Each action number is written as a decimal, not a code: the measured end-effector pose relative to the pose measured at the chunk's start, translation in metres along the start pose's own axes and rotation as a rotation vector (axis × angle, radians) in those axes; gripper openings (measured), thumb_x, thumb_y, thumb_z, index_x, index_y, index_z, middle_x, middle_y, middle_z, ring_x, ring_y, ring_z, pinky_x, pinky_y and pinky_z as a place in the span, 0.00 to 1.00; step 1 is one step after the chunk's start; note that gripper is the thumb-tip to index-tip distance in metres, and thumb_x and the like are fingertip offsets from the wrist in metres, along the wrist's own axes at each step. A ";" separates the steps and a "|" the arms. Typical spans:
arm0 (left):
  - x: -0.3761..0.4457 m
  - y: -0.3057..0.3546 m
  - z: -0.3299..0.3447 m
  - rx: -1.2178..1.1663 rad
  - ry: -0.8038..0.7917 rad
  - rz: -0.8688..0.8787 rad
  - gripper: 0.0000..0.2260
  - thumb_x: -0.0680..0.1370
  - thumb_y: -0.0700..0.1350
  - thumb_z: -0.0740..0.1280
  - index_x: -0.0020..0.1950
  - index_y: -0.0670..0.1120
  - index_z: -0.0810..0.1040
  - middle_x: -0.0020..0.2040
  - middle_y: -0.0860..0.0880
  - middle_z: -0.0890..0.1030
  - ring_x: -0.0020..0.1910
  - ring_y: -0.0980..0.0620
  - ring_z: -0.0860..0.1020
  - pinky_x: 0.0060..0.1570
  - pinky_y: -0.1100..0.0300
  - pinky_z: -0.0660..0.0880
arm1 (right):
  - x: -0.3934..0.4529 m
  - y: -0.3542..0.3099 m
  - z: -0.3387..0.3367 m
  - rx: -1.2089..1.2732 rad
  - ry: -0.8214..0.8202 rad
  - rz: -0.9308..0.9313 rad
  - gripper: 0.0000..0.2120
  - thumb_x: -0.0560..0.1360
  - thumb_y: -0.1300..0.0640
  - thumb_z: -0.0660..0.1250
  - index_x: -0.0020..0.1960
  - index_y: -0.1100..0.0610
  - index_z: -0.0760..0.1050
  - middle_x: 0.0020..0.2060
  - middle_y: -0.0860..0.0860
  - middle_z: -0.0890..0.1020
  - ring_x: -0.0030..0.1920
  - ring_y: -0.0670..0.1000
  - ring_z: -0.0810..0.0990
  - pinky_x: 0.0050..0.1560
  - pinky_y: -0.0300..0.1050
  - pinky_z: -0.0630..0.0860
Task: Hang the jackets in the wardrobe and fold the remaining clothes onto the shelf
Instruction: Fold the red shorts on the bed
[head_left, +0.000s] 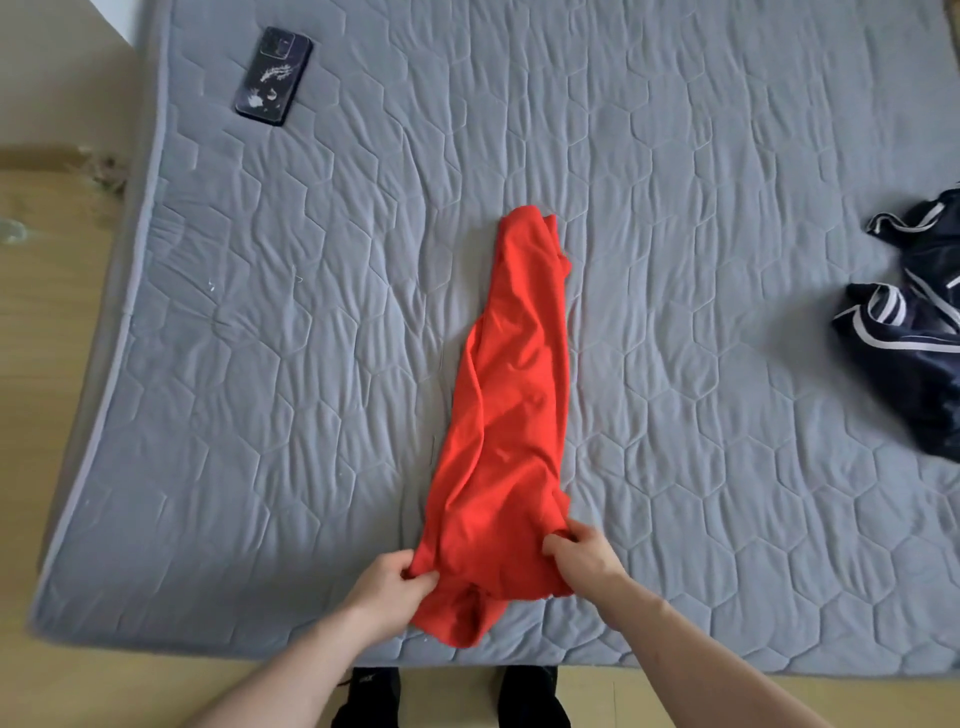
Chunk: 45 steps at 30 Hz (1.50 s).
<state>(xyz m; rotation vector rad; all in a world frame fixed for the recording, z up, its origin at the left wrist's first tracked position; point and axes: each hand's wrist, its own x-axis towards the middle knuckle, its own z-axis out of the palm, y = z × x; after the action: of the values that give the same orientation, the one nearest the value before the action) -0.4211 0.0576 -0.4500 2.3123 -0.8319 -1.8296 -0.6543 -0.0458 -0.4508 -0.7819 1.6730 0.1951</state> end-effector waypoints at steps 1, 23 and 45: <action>-0.003 -0.002 0.000 0.028 -0.057 -0.017 0.07 0.79 0.45 0.71 0.41 0.47 0.81 0.35 0.52 0.80 0.29 0.60 0.74 0.31 0.66 0.69 | -0.003 0.007 -0.002 -0.020 -0.032 0.035 0.07 0.73 0.63 0.66 0.49 0.59 0.81 0.36 0.54 0.81 0.34 0.53 0.78 0.31 0.42 0.74; 0.000 0.219 -0.082 -0.597 -0.052 0.094 0.11 0.79 0.53 0.68 0.45 0.49 0.87 0.41 0.48 0.86 0.37 0.53 0.85 0.33 0.56 0.80 | -0.022 -0.125 -0.093 0.504 -0.183 0.049 0.10 0.80 0.56 0.62 0.45 0.56 0.80 0.31 0.51 0.79 0.27 0.46 0.77 0.25 0.37 0.73; 0.137 0.224 -0.062 -0.137 0.165 0.093 0.35 0.73 0.55 0.76 0.77 0.51 0.66 0.67 0.50 0.79 0.63 0.49 0.78 0.61 0.59 0.72 | 0.084 -0.142 -0.050 0.153 0.191 -0.381 0.58 0.60 0.37 0.81 0.82 0.47 0.54 0.71 0.46 0.73 0.68 0.48 0.76 0.69 0.44 0.72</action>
<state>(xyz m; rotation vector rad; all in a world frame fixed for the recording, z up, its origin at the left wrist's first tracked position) -0.4257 -0.2119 -0.4674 2.2619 -0.7526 -1.5813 -0.6155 -0.2125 -0.4743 -1.0087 1.6580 -0.2778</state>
